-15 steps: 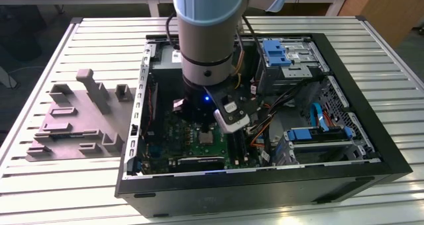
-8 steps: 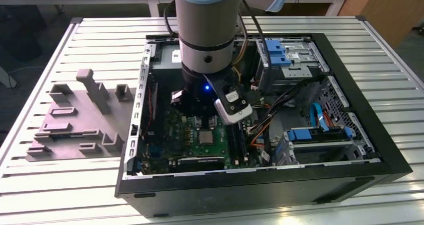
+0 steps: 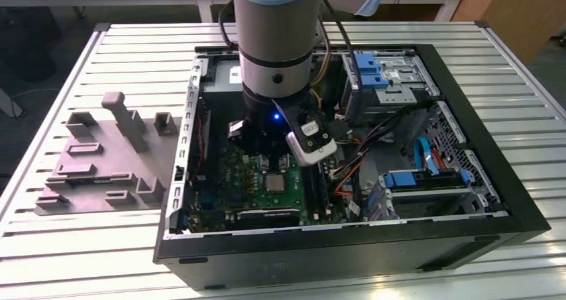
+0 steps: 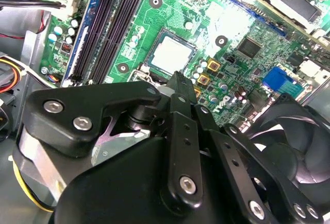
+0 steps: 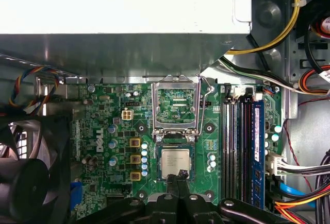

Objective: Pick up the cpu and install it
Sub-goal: 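Close the cpu cover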

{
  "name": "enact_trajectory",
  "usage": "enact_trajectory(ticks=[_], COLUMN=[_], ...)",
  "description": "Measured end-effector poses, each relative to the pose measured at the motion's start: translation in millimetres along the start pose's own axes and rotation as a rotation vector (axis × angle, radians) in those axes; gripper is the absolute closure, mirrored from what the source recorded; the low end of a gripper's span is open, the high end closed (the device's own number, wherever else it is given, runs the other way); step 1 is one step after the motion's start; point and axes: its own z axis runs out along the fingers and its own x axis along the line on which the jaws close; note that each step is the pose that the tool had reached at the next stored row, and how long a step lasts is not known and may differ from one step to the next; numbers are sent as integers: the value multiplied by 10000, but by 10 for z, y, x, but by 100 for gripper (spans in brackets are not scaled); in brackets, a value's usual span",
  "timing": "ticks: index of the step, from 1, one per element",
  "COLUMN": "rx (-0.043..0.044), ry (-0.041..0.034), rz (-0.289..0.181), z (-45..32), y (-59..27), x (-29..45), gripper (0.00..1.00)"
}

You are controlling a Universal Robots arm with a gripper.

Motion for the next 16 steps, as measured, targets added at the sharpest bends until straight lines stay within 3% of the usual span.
enact_trajectory(ticks=[8, 16], rx=[1, 10], ry=[0, 9], rz=[-69, -1487], z=[-1, 4], y=[0, 0], x=[0, 0], gripper=[89, 89])
